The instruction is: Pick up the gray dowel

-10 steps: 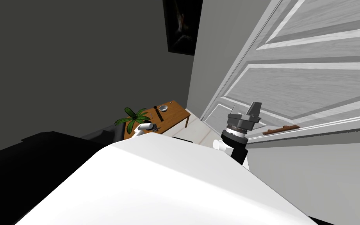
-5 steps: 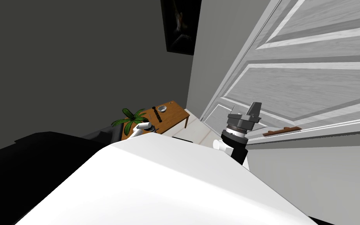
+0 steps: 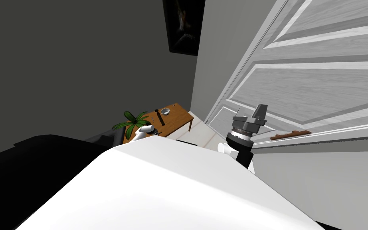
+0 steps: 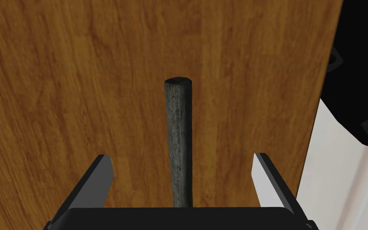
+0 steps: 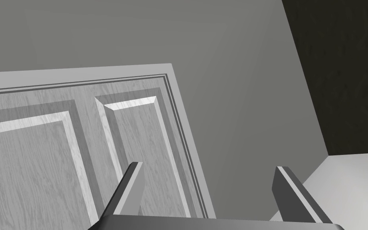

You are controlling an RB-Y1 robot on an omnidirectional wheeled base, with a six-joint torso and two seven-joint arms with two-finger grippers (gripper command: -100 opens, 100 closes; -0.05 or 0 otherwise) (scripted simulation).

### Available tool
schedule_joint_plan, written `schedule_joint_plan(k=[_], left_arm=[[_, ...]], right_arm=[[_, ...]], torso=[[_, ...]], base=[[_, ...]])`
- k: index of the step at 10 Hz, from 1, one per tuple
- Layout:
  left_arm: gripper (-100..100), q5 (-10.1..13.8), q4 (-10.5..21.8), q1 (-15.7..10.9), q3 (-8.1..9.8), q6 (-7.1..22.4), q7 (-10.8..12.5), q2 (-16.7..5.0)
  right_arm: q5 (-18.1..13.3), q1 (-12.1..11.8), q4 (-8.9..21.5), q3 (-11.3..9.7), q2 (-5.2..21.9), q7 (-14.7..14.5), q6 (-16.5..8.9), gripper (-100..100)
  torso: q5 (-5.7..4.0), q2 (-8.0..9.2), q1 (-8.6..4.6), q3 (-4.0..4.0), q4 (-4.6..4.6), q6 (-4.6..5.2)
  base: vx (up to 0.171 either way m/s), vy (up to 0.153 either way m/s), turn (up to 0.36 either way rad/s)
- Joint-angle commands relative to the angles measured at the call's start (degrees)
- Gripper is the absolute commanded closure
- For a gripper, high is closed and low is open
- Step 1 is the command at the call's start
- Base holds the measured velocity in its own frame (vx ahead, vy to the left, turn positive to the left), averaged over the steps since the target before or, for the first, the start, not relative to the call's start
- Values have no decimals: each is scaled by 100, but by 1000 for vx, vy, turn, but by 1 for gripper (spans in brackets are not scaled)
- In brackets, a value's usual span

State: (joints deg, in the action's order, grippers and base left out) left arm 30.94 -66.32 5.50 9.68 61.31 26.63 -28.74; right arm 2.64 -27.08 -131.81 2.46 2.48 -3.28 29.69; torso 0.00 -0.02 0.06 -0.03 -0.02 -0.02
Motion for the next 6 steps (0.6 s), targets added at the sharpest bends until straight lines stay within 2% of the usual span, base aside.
schedule_joint_plan(k=[1,3,4,5,6], left_arm=[[-100,-46,190,-19,-4,-197,-77,87],[-100,-110,381,-46,-18,-382,-137,191],[-100,-82,325,-40,-11,-311,-118,152],[100,-83,341,-42,-10,-335,-131,156],[100,-82,339,-42,-10,-333,-130,155]], right_arm=[[0,0,0,0,0,0,0,0],[0,0,0,0,0,0,0,0],[0,0,0,0,0,0,0,0],[0,0,0,0,0,0,0,0],[0,0,0,0,0,0,0,0]], torso=[[0,0,0,0,0,0],[1,-7,7,-4,-1,0],[1,-6,7,-4,-1,0],[0,0,1,0,0,0],[-1,4,-3,2,1,0]], base=[[32,30,5],[34,31,3],[12,12,0],[0,0,0],[0,0,0]])
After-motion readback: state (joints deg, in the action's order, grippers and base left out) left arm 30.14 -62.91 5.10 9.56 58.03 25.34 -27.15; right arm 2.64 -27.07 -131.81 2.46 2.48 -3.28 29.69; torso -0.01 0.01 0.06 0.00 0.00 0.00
